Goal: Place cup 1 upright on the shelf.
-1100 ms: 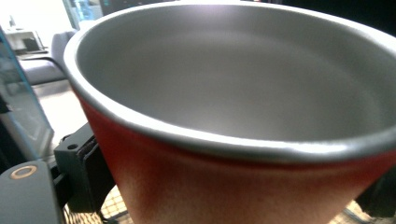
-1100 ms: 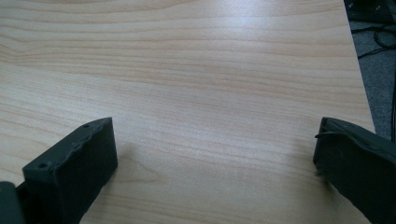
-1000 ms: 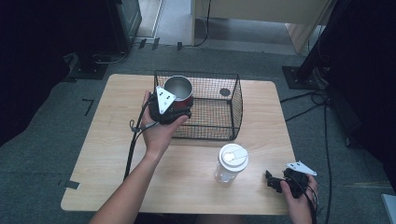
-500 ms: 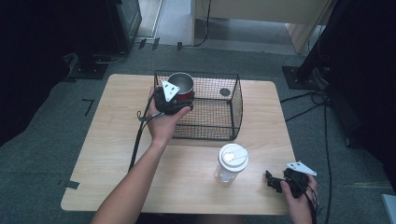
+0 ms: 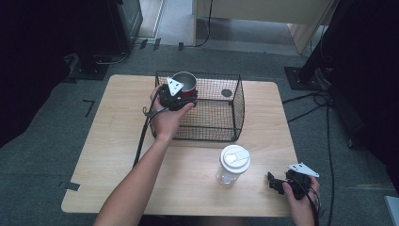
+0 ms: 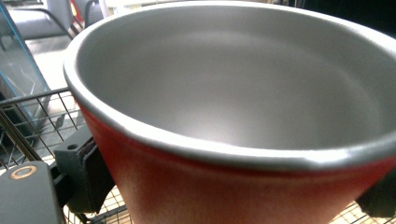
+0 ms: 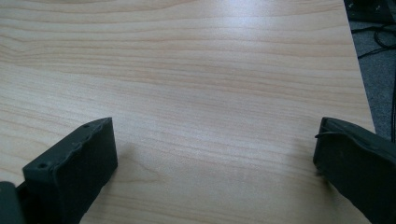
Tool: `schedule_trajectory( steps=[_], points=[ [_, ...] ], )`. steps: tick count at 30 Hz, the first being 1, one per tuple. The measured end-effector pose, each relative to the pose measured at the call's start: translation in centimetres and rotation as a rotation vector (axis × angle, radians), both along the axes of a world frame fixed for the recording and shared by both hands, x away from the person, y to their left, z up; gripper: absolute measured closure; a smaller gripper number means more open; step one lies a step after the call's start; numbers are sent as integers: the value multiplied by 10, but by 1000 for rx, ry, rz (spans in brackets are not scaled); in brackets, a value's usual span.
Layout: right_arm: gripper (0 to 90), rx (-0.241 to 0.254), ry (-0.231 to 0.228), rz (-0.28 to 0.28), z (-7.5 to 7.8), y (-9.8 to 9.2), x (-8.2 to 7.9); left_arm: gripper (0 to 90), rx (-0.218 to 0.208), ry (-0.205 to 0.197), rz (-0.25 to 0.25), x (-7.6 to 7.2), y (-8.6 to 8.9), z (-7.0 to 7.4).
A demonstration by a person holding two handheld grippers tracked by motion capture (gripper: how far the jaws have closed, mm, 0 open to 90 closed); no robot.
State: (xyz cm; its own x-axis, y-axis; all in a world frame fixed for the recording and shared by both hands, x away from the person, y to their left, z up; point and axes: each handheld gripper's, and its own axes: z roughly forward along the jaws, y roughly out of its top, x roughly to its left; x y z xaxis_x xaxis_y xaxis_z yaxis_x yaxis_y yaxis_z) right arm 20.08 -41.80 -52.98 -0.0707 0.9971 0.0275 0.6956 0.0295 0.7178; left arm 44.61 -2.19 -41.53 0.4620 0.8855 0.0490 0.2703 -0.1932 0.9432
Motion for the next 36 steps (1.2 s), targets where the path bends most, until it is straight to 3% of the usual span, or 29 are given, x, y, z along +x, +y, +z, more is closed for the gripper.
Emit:
schedule_trajectory(
  steps=[5,10,11,13,19,22,27,31,33,36],
  points=[
    [0,0,0,0,0,0,0,80,-27,12,11,9,1,-8],
    [0,0,0,1,0,0,0,80,-17,68,32,15,1,-17],
    [0,0,0,1,0,0,0,80,-8,94,43,17,1,-21],
    [0,0,0,0,0,0,0,80,12,107,50,19,0,-24],
    [0,0,0,1,0,0,0,79,125,68,65,19,-13,-38],
    [0,0,0,0,0,0,0,79,119,111,47,21,-16,-44],
    [0,0,0,0,0,0,0,79,87,137,45,22,-16,-45],
    [0,0,0,1,0,0,0,74,90,140,73,20,-15,-45],
    [0,-1,-1,1,0,0,0,60,104,124,139,19,-18,-45],
    [0,0,0,0,0,0,0,0,124,123,190,18,-19,-43]
  ],
)
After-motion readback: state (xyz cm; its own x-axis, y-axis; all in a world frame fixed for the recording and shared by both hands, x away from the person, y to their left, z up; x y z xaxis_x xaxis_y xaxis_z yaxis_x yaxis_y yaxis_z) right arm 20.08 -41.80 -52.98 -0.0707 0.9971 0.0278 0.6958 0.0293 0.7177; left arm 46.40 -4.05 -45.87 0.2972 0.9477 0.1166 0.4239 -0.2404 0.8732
